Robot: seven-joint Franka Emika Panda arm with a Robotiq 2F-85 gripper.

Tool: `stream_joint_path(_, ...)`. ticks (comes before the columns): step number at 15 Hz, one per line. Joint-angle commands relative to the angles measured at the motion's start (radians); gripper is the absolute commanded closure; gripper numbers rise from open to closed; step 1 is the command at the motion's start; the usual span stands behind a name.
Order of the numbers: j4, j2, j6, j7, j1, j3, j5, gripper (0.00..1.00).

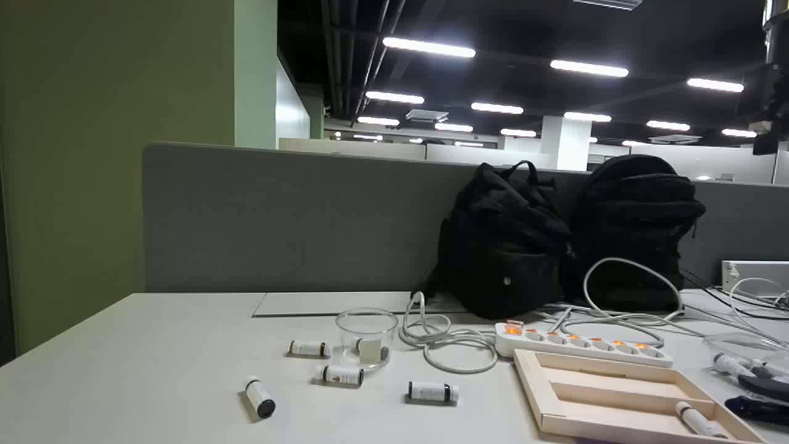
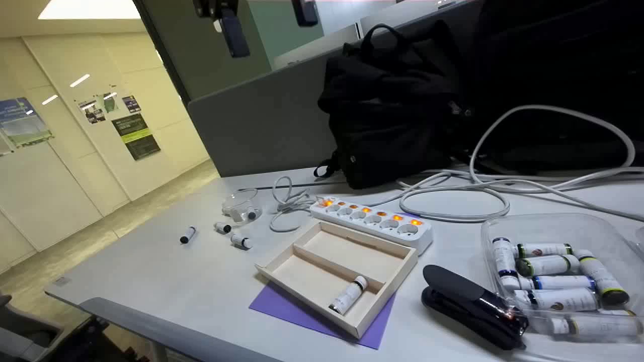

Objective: Turn off the first switch from the left

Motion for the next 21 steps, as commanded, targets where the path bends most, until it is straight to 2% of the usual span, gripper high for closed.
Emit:
stream_joint_path(1,0.002,0.001,-0.001,-0.003,-0.007,0.006,0.003,0.0)
stream_joint_path(9,0.002,0.001,0.002,-0.003,-0.007,0.006,0.003,0.0)
stream_joint_path(11,0.068,0.123,0.095,0.004,0.009,-0.017,0.057,0.0)
stream_joint_path(12,0.085,0.17,0.19,0.05,0.004,-0.019,0.087,0.0)
stream_joint_path(15,0.144,0.342,0.44,0.02,0.043,-0.04,0.275,0.0)
stream_joint_path(17,0.185,0.467,0.556,-0.003,0.059,-0.017,0.381,0.0)
stream_joint_path(19,0.245,0.603,0.62,0.042,0.057,0.026,0.419,0.0)
stream_joint_path(20,0.149,0.473,0.598,0.004,0.031,0.027,0.382,0.0)
stream_joint_path(21,0.166,0.523,0.619,0.007,0.029,0.044,0.386,0.0)
